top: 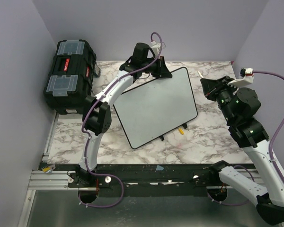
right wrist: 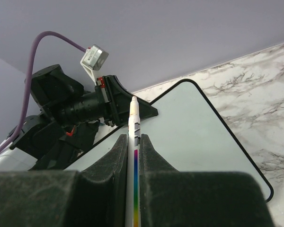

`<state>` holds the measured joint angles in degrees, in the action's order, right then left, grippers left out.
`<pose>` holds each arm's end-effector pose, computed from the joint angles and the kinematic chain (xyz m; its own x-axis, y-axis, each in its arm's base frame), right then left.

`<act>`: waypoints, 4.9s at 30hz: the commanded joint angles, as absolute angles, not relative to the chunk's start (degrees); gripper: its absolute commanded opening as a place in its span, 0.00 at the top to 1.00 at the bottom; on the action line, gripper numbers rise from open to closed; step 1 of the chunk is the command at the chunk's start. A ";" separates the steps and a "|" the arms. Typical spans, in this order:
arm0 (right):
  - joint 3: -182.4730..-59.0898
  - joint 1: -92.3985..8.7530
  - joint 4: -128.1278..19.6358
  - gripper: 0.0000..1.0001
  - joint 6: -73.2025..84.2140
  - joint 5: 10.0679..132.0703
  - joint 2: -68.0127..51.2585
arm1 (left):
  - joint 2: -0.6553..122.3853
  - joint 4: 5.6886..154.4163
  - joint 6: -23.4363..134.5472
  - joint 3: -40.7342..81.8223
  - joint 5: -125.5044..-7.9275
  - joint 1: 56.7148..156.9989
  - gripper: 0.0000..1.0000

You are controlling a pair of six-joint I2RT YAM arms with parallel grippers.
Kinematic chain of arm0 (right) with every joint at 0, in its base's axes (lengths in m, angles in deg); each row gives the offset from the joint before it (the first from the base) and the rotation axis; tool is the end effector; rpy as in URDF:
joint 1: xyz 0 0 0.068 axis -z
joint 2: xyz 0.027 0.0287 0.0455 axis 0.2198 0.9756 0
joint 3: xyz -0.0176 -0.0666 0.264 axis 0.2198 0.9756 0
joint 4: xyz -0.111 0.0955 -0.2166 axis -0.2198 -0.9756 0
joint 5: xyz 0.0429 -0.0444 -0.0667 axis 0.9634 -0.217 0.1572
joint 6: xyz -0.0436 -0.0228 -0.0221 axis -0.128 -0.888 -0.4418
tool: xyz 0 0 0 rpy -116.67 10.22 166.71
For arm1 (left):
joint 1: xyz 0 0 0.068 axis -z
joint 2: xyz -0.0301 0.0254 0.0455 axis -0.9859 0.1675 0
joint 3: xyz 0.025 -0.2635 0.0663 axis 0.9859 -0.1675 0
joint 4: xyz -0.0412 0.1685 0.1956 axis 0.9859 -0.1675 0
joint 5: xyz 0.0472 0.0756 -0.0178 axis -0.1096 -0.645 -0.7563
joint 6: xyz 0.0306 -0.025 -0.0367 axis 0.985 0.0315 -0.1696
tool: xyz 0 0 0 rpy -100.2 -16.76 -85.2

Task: Write a sentence on the whiteboard
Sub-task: Adjust the whiteboard on the whiteboard stand.

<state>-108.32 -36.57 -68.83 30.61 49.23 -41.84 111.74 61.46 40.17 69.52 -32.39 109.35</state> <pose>0.1594 0.0610 0.4327 -0.0838 0.5235 -0.8479 -0.1458 0.8353 0.5301 0.4421 -0.2724 0.3272 -0.6986 0.0055 -0.7155 0.6624 0.3832 -0.6438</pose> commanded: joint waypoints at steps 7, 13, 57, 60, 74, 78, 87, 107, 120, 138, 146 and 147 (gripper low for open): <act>-107.91 -36.30 -70.08 0.99 30.55 48.19 -42.15 | 113.79 68.70 34.51 71.56 -33.43 110.93 0.91; -107.56 -36.30 -70.11 0.99 30.34 47.80 -42.29 | 115.44 71.97 31.41 72.22 -32.91 110.94 0.85; -107.29 -36.34 -69.82 0.99 30.26 48.21 -42.27 | 109.89 74.17 32.80 66.78 -37.84 111.99 0.45; -107.36 -36.33 -69.91 0.99 30.17 48.25 -42.20 | 110.78 69.83 35.50 70.48 -37.65 111.91 0.41; -107.51 -36.34 -70.29 0.99 29.82 48.53 -42.00 | 102.61 51.69 50.08 67.44 -36.98 104.02 0.06; -107.14 -36.34 -69.92 0.99 30.23 49.29 -41.71 | 99.85 48.32 52.05 63.69 -36.29 98.96 0.02; -107.02 -36.34 -69.78 0.99 30.87 50.43 -41.11 | 105.65 37.33 62.80 68.25 -29.13 95.29 0.02; -107.11 -36.32 -70.70 0.99 30.95 51.12 -40.66 | 110.84 27.38 72.97 71.10 -19.60 94.68 0.35; -106.96 -36.34 -70.97 0.99 31.43 51.56 -41.04 | 108.23 31.94 68.77 64.96 -17.63 95.28 0.57; -106.93 -36.35 -71.16 0.99 31.45 52.00 -41.49 | 99.51 45.89 56.17 50.29 -20.30 99.96 0.81; -106.93 -36.32 -71.79 0.99 31.13 52.18 -41.87 | 97.96 49.97 53.98 49.11 -23.58 101.41 0.92; -106.90 -36.38 -71.94 0.99 30.99 52.29 -41.95 | 97.80 50.37 53.58 48.97 -23.62 101.51 0.92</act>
<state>-107.56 -36.57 -70.29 31.23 51.09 -41.06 100.83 46.86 55.76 49.95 -21.22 100.65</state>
